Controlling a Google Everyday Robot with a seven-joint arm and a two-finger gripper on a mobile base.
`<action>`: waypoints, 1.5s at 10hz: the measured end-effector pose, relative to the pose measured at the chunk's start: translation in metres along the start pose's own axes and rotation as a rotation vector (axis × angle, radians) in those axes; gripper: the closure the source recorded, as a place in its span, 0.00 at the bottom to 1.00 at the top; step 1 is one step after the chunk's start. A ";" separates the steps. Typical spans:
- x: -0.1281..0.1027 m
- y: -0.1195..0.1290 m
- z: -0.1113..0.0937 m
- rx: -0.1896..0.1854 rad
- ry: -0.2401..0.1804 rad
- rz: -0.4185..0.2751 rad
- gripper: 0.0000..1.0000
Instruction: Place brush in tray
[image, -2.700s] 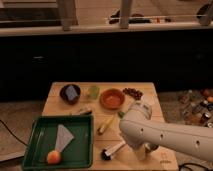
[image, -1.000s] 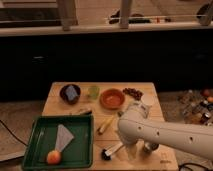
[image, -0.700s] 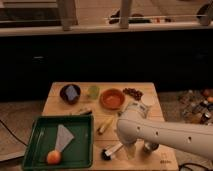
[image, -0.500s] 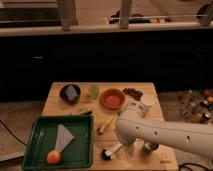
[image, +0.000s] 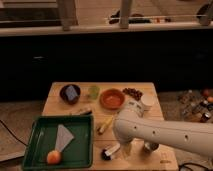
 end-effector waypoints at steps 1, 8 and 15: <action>0.002 0.001 0.003 -0.007 -0.010 0.008 0.20; 0.019 0.005 0.038 -0.029 -0.126 0.066 0.20; 0.018 -0.005 0.079 -0.057 -0.153 0.060 0.24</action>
